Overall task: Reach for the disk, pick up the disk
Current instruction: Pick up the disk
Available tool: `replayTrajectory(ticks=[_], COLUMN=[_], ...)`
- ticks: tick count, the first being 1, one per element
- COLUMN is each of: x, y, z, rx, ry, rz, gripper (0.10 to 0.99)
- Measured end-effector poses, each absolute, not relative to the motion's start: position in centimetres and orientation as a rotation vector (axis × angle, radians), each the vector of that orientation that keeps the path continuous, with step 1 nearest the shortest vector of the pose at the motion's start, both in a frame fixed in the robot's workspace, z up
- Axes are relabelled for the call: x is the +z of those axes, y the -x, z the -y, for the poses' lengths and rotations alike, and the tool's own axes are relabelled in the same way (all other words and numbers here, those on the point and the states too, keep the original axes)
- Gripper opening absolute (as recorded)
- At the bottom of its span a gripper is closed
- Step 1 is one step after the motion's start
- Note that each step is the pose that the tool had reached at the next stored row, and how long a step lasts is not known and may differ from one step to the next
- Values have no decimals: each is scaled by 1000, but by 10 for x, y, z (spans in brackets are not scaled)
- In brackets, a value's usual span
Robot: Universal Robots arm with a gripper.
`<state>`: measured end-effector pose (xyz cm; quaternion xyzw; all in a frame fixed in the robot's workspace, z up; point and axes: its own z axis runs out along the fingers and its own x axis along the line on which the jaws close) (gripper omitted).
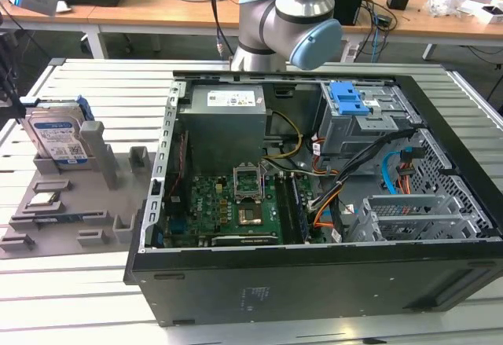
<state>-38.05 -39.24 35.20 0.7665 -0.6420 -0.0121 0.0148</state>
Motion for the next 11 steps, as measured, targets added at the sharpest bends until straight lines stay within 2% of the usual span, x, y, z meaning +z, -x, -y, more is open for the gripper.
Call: replayTrajectory(ticks=[11], x=[352], y=[381], z=[392], rx=[-38], ry=[-2326], rz=[2067], gripper=[106])
